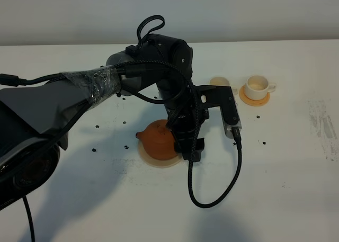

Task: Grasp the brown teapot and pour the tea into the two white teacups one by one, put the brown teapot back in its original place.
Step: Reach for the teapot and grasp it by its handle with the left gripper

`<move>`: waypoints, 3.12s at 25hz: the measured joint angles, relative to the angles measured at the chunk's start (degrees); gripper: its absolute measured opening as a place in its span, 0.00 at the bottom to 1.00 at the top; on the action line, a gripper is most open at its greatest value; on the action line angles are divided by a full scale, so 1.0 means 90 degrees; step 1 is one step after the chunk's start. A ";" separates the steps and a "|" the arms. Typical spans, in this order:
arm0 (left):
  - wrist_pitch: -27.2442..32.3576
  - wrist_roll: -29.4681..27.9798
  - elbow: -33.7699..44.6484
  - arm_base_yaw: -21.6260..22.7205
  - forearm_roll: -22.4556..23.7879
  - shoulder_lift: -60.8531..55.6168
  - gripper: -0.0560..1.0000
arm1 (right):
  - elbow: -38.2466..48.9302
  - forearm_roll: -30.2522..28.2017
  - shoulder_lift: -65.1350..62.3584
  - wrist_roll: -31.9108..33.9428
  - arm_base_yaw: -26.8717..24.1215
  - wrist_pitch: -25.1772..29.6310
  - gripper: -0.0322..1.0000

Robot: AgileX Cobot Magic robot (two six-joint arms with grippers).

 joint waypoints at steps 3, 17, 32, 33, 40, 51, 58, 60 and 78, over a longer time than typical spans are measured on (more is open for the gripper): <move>0.0041 0.0000 0.0000 0.0000 -0.0020 0.0000 0.69 | 0.0000 0.0000 0.0000 0.0000 0.0000 0.0000 0.54; 0.0421 0.0025 0.0000 0.0000 -0.0063 0.0000 0.69 | 0.0000 0.0000 0.0000 0.0000 0.0000 0.0000 0.54; -0.0010 0.0017 0.0000 0.0000 -0.0124 0.0000 0.69 | 0.0000 0.0000 0.0000 0.0000 0.0000 0.0000 0.54; -0.0023 0.0017 0.0000 0.0000 -0.0167 0.0000 0.69 | 0.0000 0.0000 0.0000 0.0000 0.0000 0.0000 0.54; -0.0030 0.0023 0.0000 0.0000 -0.0346 0.0000 0.69 | 0.0000 0.0000 0.0000 0.0000 0.0000 0.0000 0.54; 0.0361 0.0028 0.0000 0.0000 -0.0373 0.0000 0.69 | 0.0000 0.0000 0.0000 0.0000 0.0000 0.0000 0.54; 0.0473 0.0036 0.0000 0.0000 -0.0373 0.0000 0.69 | 0.0000 0.0000 0.0000 0.0000 0.0000 0.0000 0.54; 0.0517 0.0043 0.0000 0.0000 -0.0373 0.0000 0.69 | 0.0000 0.0000 0.0000 0.0000 0.0000 0.0000 0.54; 0.0425 0.0069 0.0000 0.0053 -0.0262 0.0000 0.63 | 0.0000 0.0000 0.0000 0.0000 0.0000 0.0000 0.54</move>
